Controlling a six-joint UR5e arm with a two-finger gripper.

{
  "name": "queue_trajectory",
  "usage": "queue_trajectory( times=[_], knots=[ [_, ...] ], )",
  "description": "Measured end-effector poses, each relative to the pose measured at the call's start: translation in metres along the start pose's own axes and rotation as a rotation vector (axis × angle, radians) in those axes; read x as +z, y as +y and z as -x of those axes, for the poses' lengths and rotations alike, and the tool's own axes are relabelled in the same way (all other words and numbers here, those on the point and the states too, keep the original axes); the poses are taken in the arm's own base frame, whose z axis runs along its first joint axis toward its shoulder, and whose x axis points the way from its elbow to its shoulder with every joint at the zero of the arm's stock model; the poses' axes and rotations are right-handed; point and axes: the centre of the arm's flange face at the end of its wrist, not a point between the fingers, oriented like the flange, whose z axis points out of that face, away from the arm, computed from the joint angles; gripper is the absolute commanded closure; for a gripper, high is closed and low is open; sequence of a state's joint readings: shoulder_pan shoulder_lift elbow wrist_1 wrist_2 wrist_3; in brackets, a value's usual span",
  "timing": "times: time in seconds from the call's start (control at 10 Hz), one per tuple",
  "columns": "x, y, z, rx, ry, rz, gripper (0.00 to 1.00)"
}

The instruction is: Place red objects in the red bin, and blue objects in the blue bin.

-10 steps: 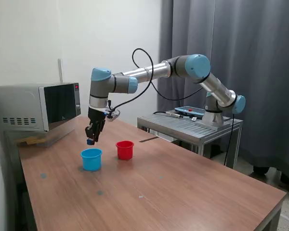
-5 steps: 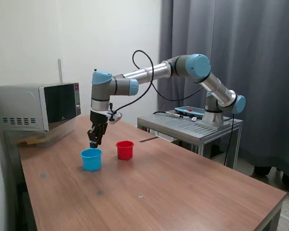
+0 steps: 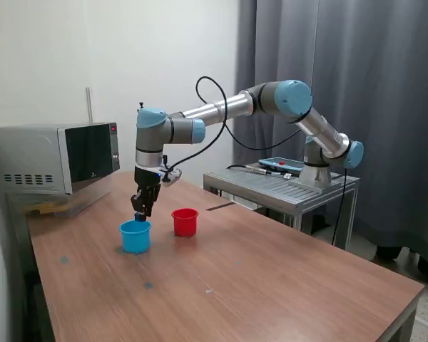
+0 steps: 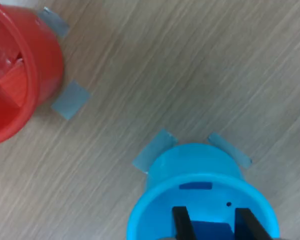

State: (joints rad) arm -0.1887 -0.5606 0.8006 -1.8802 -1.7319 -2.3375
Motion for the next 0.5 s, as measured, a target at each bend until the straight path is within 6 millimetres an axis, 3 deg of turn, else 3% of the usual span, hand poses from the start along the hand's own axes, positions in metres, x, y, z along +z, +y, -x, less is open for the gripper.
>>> queue_trajectory(
  times=[0.5],
  knots=[
    [0.0004,0.0016,0.0008,-0.003,0.002,0.001,1.00]
  ],
)
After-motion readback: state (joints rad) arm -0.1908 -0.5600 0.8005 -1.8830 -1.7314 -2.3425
